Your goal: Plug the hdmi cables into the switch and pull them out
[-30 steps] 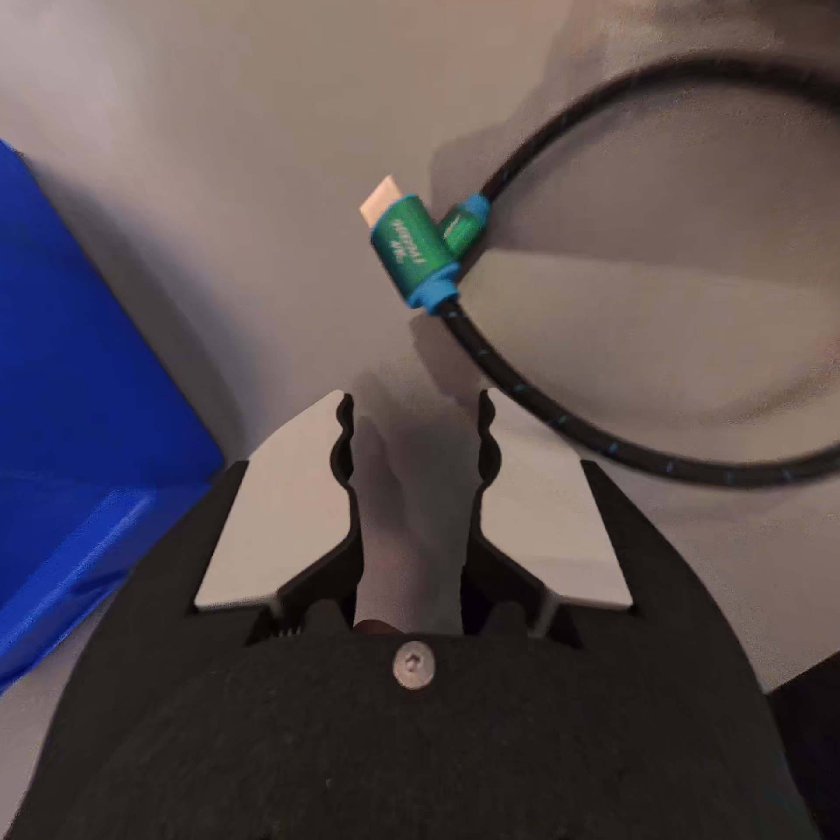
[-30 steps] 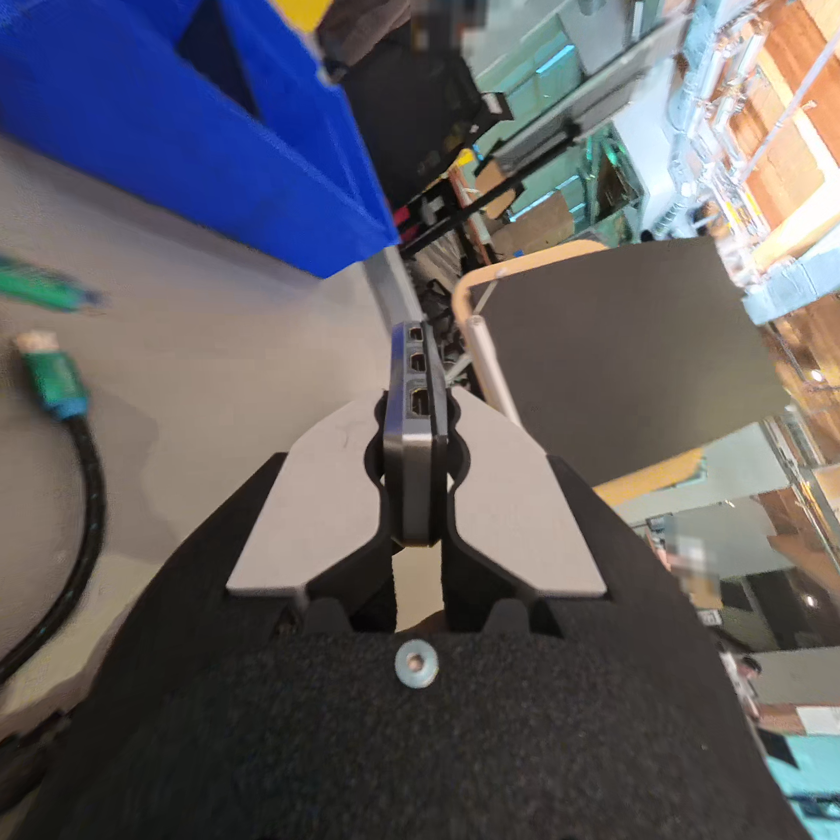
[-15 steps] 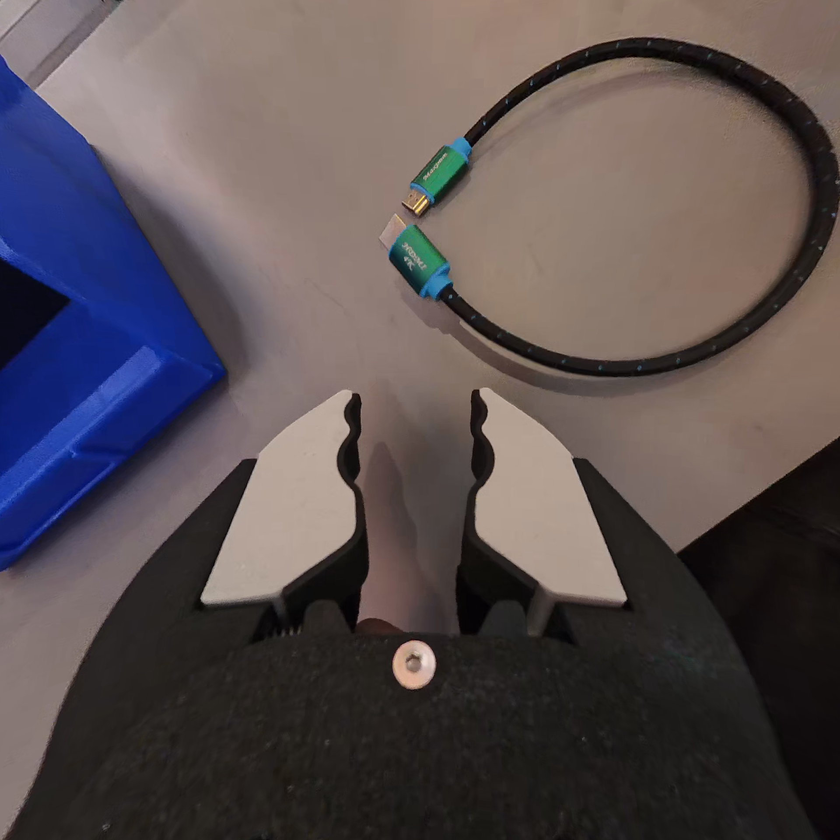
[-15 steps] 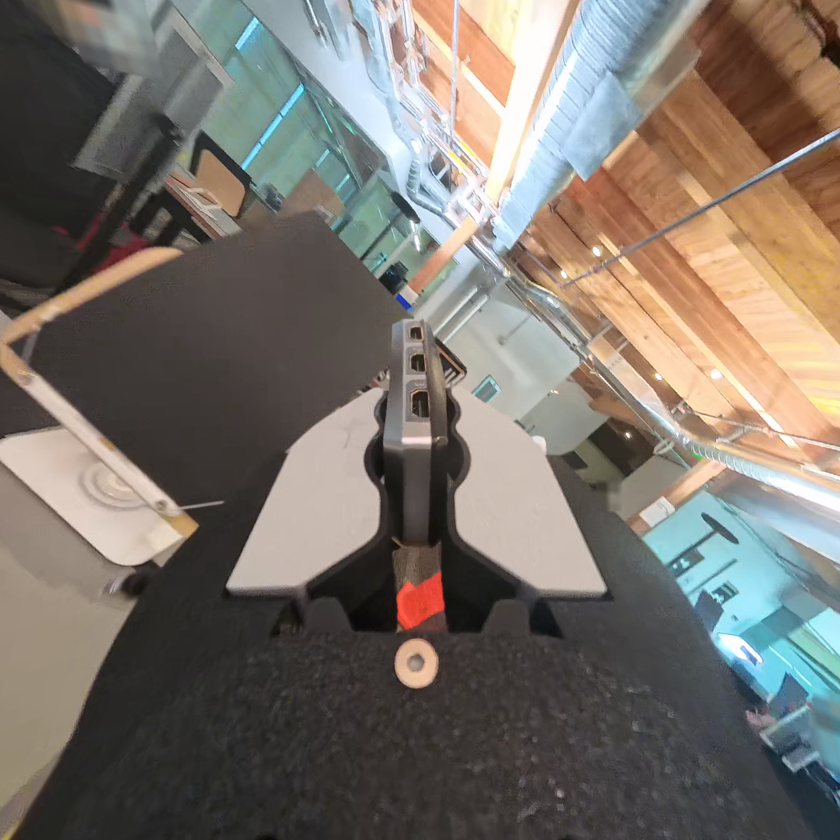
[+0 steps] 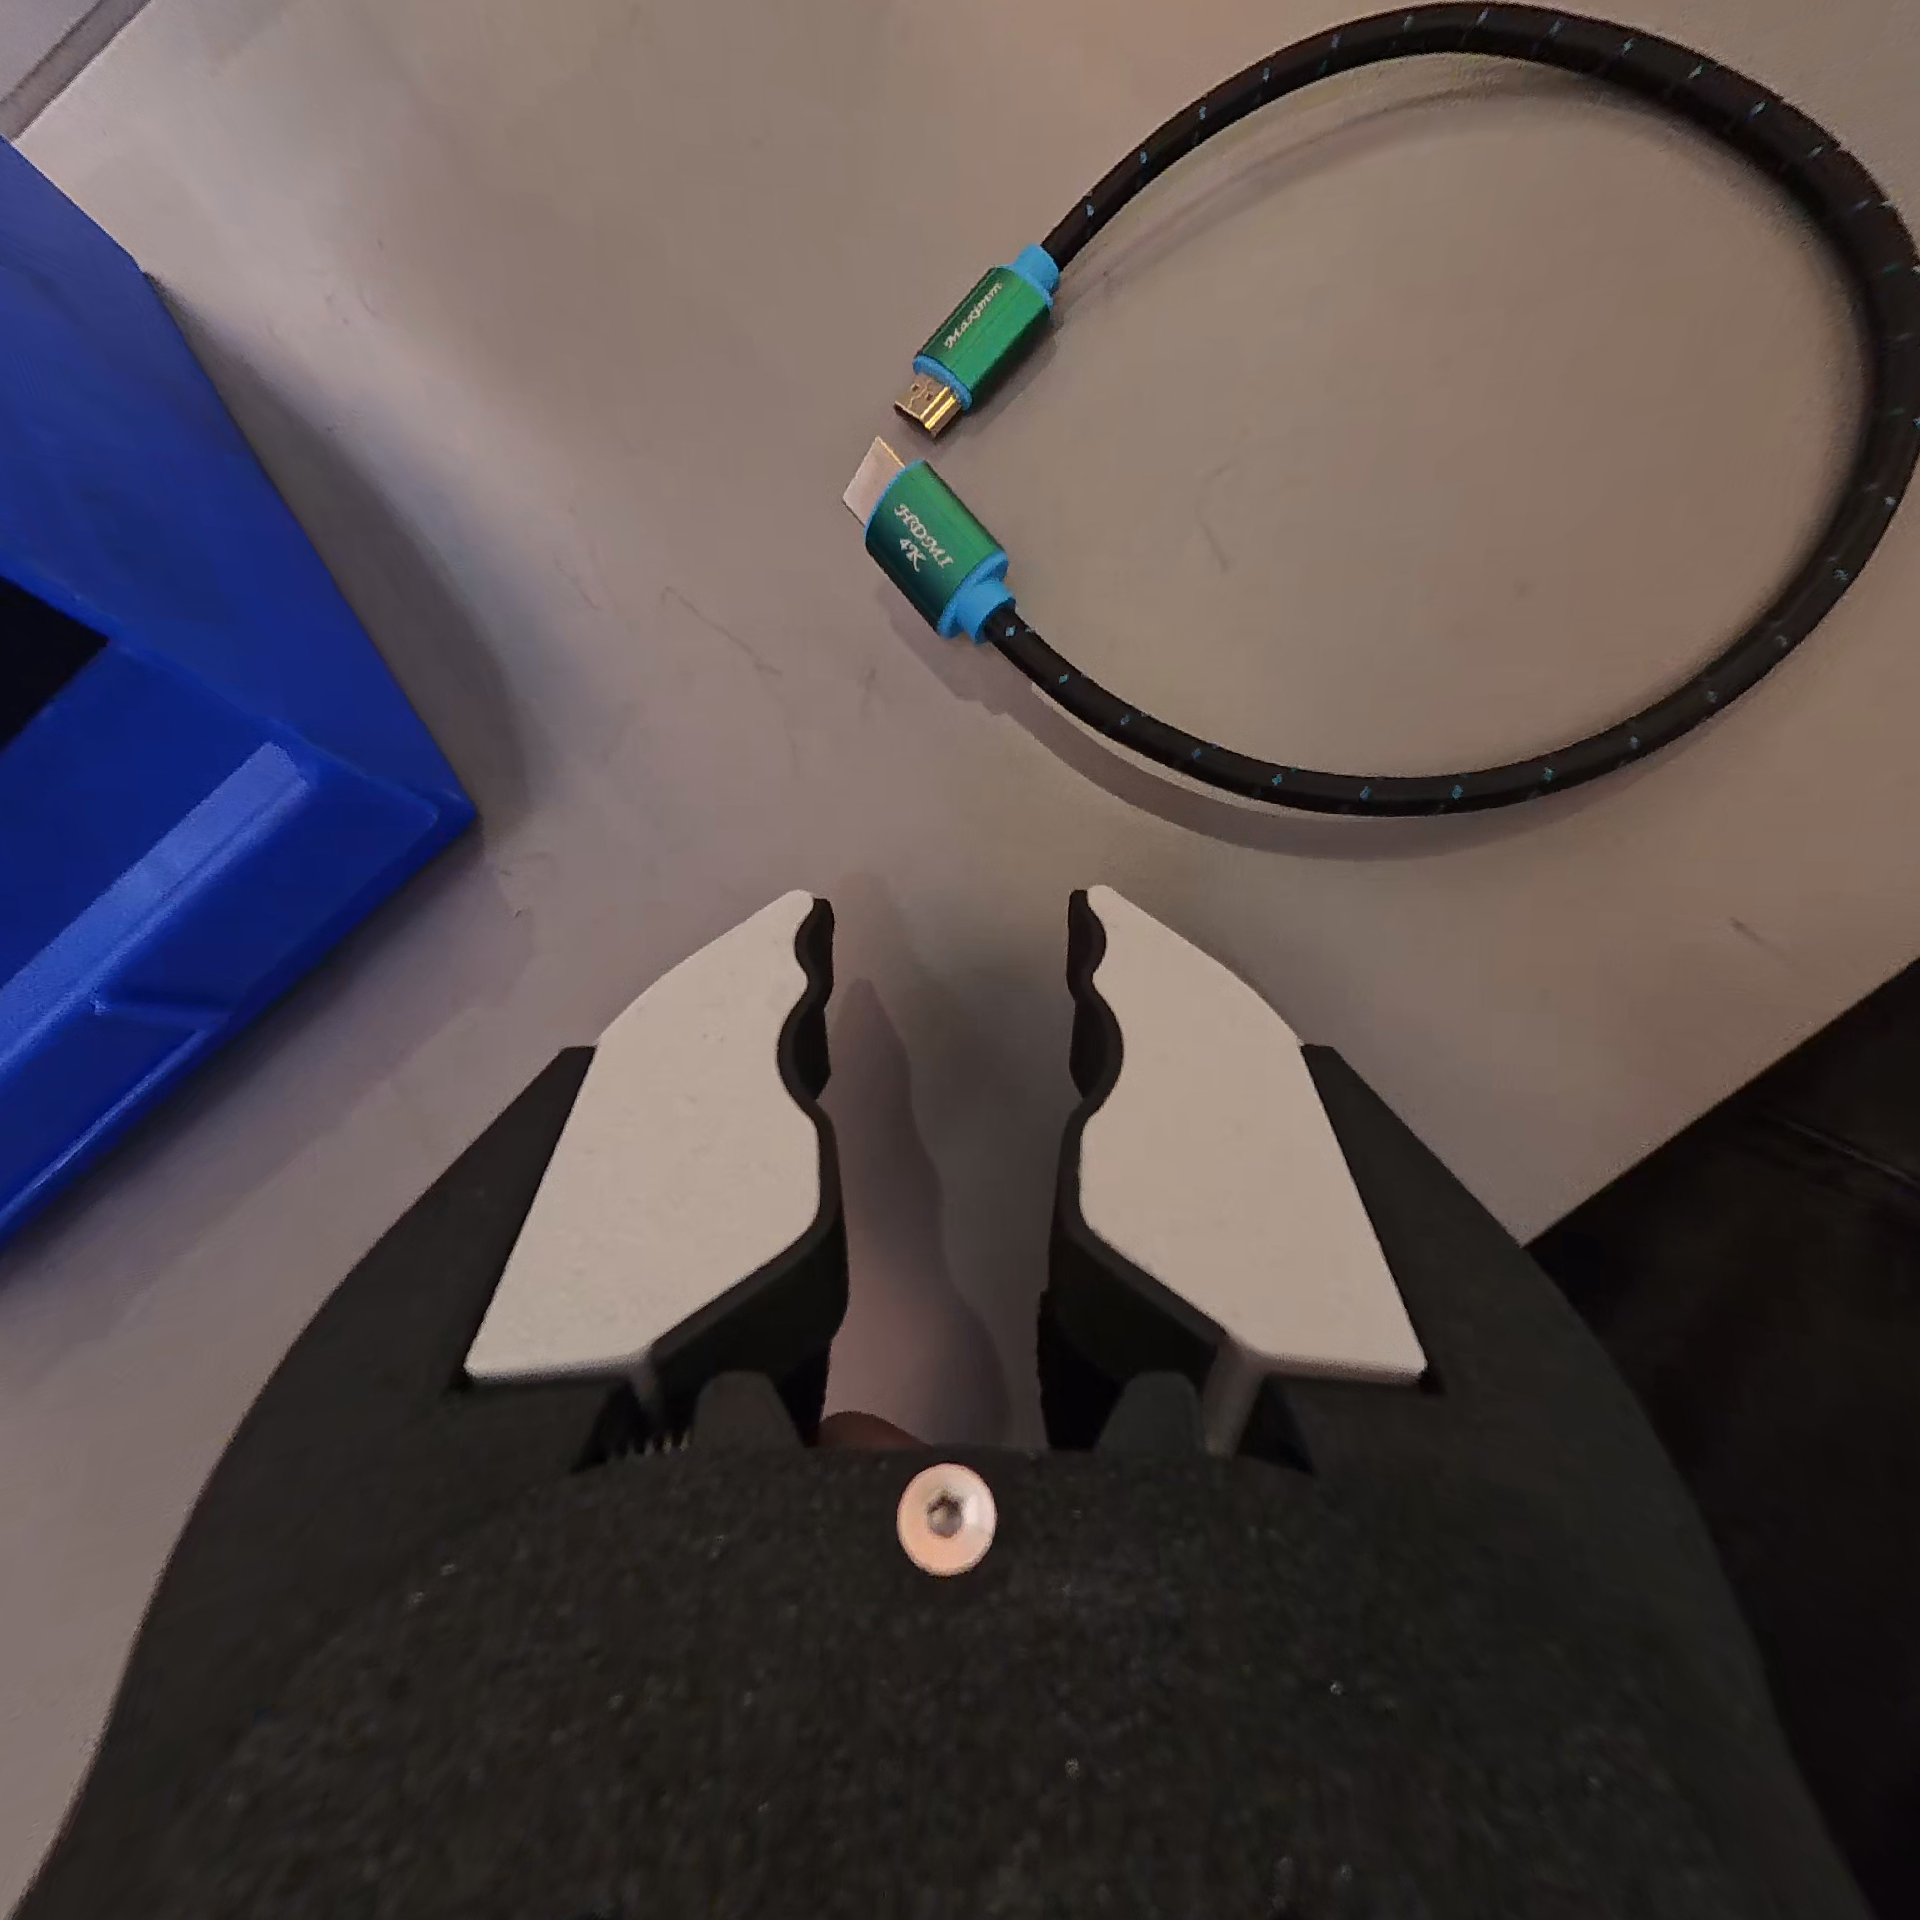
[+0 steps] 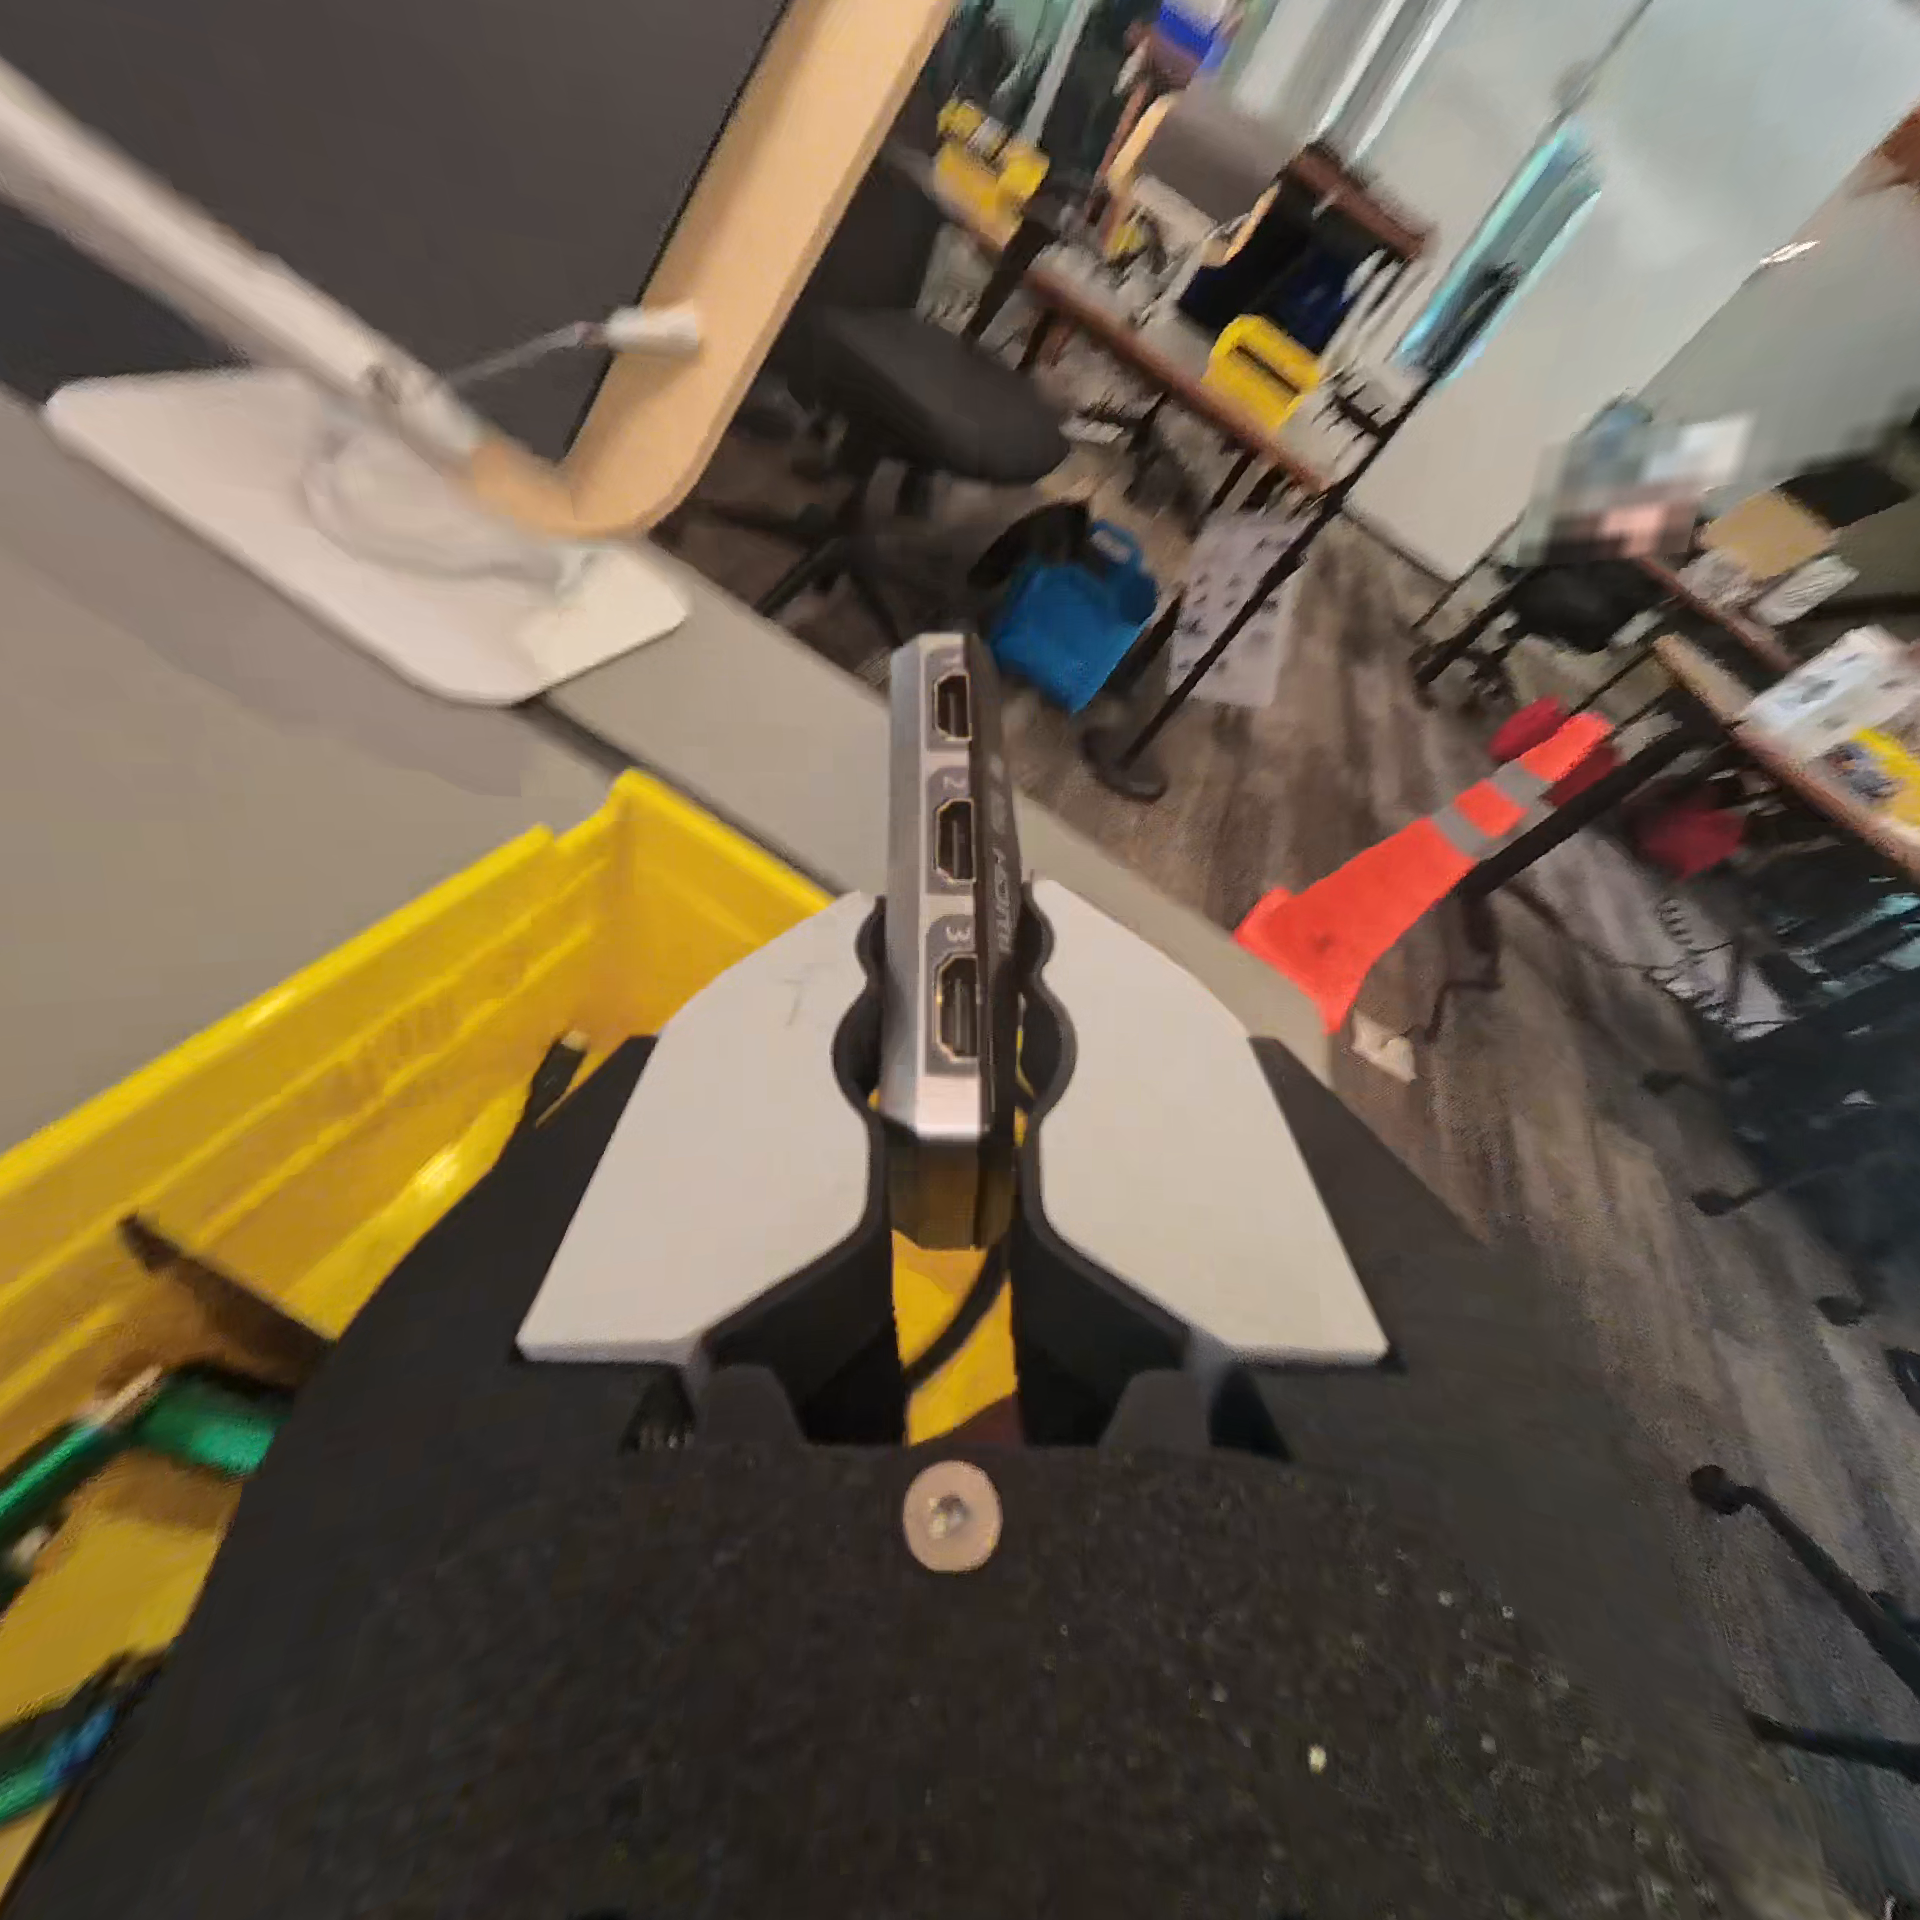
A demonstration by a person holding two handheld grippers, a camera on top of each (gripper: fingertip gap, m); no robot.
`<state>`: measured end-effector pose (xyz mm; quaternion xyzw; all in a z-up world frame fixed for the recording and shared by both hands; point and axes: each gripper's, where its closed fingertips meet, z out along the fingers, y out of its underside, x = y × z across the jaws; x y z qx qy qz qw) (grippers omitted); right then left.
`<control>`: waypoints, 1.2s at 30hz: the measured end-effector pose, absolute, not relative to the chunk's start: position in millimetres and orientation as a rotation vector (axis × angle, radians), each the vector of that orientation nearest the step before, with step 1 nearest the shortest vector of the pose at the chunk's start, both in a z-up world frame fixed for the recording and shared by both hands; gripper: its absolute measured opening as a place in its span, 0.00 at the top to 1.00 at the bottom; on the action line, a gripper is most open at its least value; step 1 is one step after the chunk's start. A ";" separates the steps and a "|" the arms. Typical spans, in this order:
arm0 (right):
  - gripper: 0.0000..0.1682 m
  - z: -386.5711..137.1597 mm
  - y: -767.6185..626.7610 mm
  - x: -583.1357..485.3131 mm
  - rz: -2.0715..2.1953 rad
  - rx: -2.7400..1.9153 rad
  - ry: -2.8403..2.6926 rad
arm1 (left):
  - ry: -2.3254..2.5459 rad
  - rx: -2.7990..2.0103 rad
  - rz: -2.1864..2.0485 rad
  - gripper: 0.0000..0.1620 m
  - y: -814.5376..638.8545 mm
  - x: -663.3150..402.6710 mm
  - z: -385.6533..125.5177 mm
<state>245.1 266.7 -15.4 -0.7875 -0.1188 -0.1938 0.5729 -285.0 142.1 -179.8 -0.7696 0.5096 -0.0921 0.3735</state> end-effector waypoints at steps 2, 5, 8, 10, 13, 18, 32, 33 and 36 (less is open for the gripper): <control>0.87 -41.9 269.7 238.0 -0.394 -1.979 -0.337 | 1.305 -1.972 -0.237 0.72 142.4 -283.4 -180.7; 0.87 -69.4 271.4 235.4 -0.376 -2.161 -0.423 | 1.311 -1.966 -0.239 0.71 141.7 -280.5 -180.6; 0.87 -70.2 273.4 231.7 -0.446 -2.227 -0.555 | 1.317 -1.961 -0.243 0.71 140.3 -277.9 -181.1; 0.87 -77.7 268.3 240.0 -0.454 -2.372 -0.552 | 1.325 -1.962 -0.245 0.71 138.8 -276.7 -182.3; 0.87 -101.4 242.3 260.3 -0.283 -2.653 -0.352 | 1.325 -1.951 -0.237 0.71 137.6 -277.7 -180.0; 0.80 -120.8 216.7 275.9 -0.252 -2.706 -0.194 | 1.312 -1.959 -0.251 0.71 137.3 -281.9 -179.2; 0.66 -18.0 162.5 204.8 -0.380 -2.219 -0.157 | 1.219 -1.983 -0.298 0.71 132.6 -296.0 -169.5; 0.66 -15.6 155.8 160.7 -0.266 -2.145 -0.215 | 1.198 -1.990 -0.315 0.71 130.8 -299.5 -167.9; 0.67 -43.3 113.8 0.5 0.309 -1.990 -0.351 | 1.137 -1.993 -0.388 0.71 123.9 -307.9 -160.3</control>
